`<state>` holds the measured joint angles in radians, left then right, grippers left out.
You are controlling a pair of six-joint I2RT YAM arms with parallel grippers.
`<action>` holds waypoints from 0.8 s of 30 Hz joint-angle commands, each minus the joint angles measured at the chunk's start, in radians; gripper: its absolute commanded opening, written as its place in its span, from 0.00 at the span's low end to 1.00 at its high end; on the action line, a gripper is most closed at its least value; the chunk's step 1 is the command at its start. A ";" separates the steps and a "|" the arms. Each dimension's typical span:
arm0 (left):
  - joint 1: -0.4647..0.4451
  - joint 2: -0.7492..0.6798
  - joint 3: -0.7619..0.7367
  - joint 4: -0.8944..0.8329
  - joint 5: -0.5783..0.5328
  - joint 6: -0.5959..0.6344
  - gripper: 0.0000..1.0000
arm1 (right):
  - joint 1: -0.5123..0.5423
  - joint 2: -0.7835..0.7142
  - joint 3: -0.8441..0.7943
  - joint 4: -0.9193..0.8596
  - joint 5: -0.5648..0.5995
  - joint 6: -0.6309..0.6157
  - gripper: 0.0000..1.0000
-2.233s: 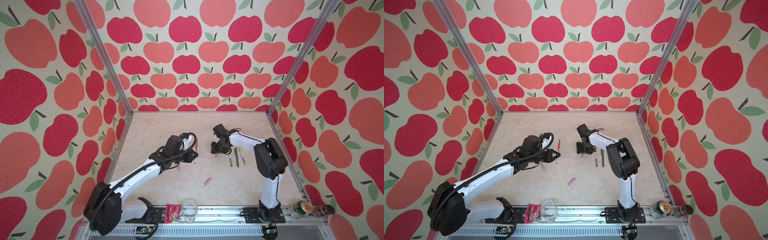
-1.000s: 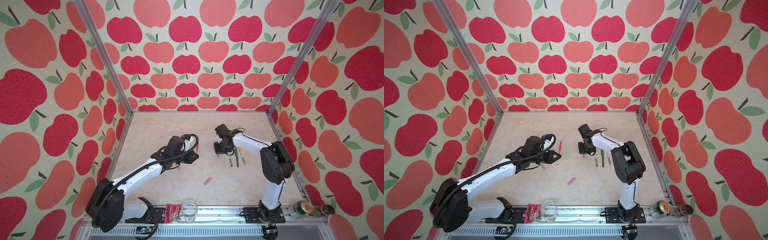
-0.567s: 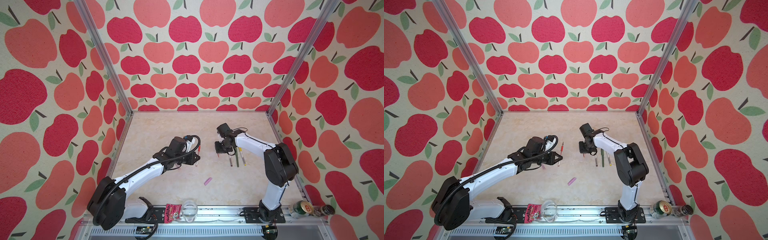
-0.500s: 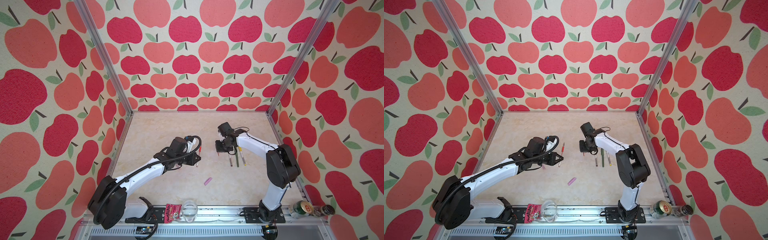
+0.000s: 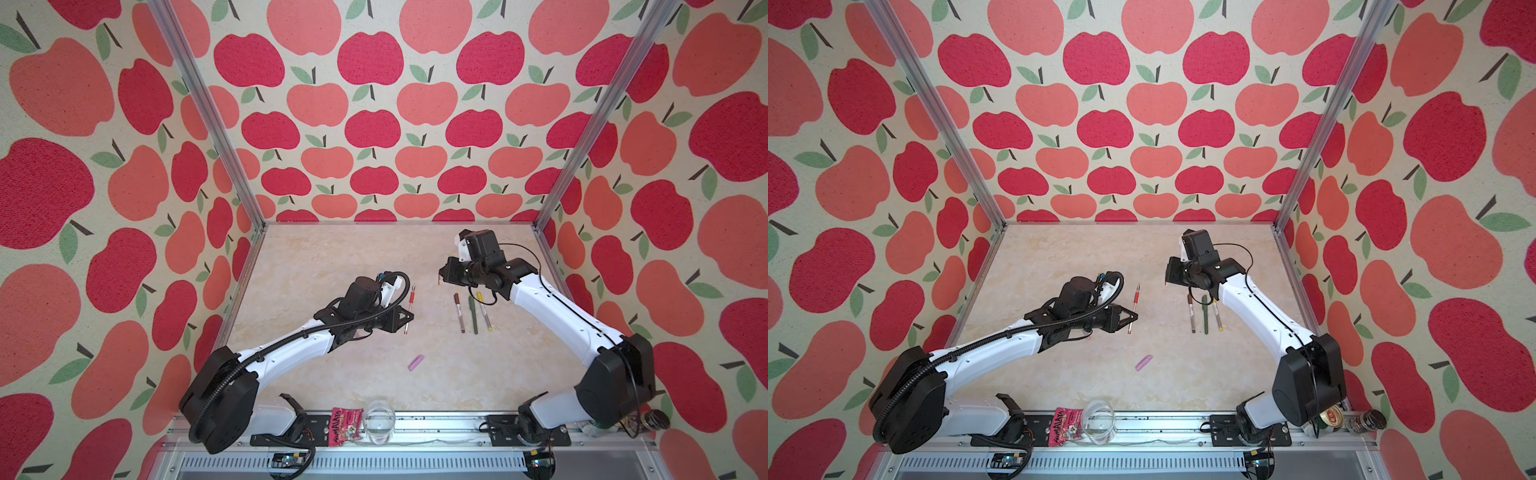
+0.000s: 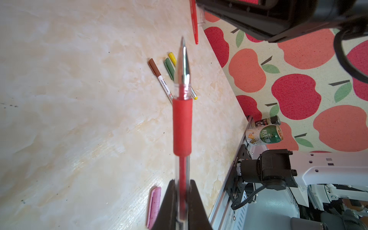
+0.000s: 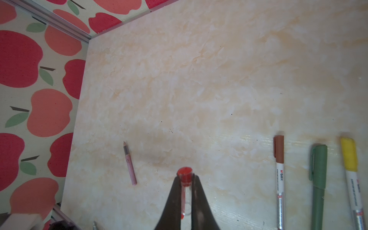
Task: Insert the pens into the pen caps
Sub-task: 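Lift the clear-red cap with the right gripper toward the red pen tip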
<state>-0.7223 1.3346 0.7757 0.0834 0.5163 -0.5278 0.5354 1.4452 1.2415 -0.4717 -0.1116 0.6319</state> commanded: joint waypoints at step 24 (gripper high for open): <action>-0.034 0.038 0.031 0.100 0.044 -0.005 0.00 | 0.084 -0.078 -0.058 0.217 -0.092 0.199 0.09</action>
<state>-0.7506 1.3636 0.7780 0.1692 0.5438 -0.5331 0.6102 1.3670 1.1931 -0.2806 -0.1936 0.8165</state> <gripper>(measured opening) 0.105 0.104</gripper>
